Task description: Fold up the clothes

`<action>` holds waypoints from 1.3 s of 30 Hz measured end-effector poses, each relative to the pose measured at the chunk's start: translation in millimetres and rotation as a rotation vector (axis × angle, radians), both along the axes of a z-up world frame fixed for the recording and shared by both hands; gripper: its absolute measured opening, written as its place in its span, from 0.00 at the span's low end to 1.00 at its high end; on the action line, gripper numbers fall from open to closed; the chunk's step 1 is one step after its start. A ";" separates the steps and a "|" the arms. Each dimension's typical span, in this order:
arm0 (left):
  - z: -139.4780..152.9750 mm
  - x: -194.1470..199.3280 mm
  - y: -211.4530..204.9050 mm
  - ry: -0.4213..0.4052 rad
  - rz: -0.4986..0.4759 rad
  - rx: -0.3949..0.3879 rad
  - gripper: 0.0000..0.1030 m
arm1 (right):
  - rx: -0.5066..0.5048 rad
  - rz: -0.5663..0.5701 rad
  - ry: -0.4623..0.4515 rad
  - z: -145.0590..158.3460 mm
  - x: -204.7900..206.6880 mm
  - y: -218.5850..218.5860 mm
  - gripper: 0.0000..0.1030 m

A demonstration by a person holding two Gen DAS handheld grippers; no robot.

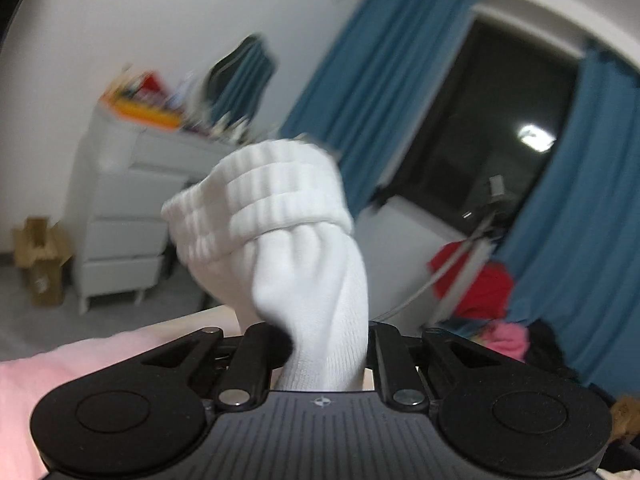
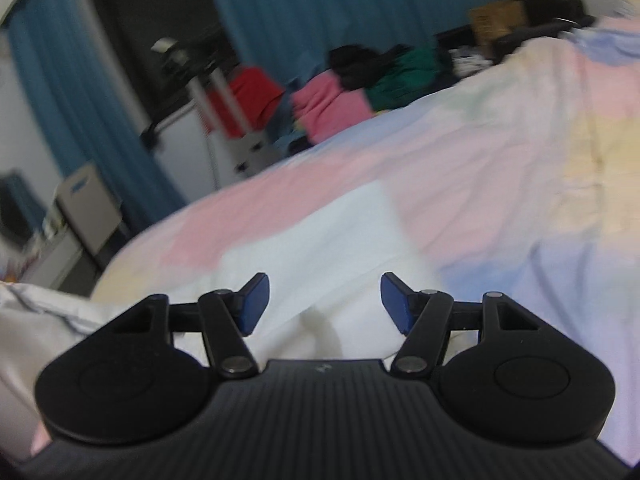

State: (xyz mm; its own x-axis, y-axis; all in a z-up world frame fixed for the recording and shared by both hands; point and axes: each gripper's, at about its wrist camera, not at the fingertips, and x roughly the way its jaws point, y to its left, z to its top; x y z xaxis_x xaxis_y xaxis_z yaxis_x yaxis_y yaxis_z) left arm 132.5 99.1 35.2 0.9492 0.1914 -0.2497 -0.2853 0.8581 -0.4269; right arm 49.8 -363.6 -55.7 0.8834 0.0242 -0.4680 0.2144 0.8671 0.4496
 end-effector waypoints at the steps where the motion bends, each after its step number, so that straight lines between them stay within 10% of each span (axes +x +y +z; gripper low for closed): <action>1: 8.2 -2.6 -23.1 -0.023 -0.013 0.009 0.13 | 0.018 -0.026 -0.008 2.7 -3.8 -9.8 0.62; 11: 4.6 -26.6 -272.2 -0.179 -0.203 0.165 0.13 | 0.085 -0.217 -0.151 21.4 -35.9 -77.9 0.64; 21: -163.3 -57.7 -427.2 0.066 -0.563 0.596 0.15 | 0.345 -0.183 -0.126 -13.6 -21.8 -120.8 0.64; 25: -152.3 -49.0 -416.5 0.081 -0.624 0.608 0.33 | 0.503 -0.049 -0.110 -30.2 -1.0 -120.6 0.64; 28: -140.7 -27.9 -382.5 0.148 -0.665 0.636 0.79 | 0.564 0.030 -0.074 -37.7 11.1 -111.3 0.65; 39: -83.0 -43.1 -224.9 0.255 -0.779 0.665 0.87 | 0.631 0.123 0.043 -55.3 21.1 -74.3 0.64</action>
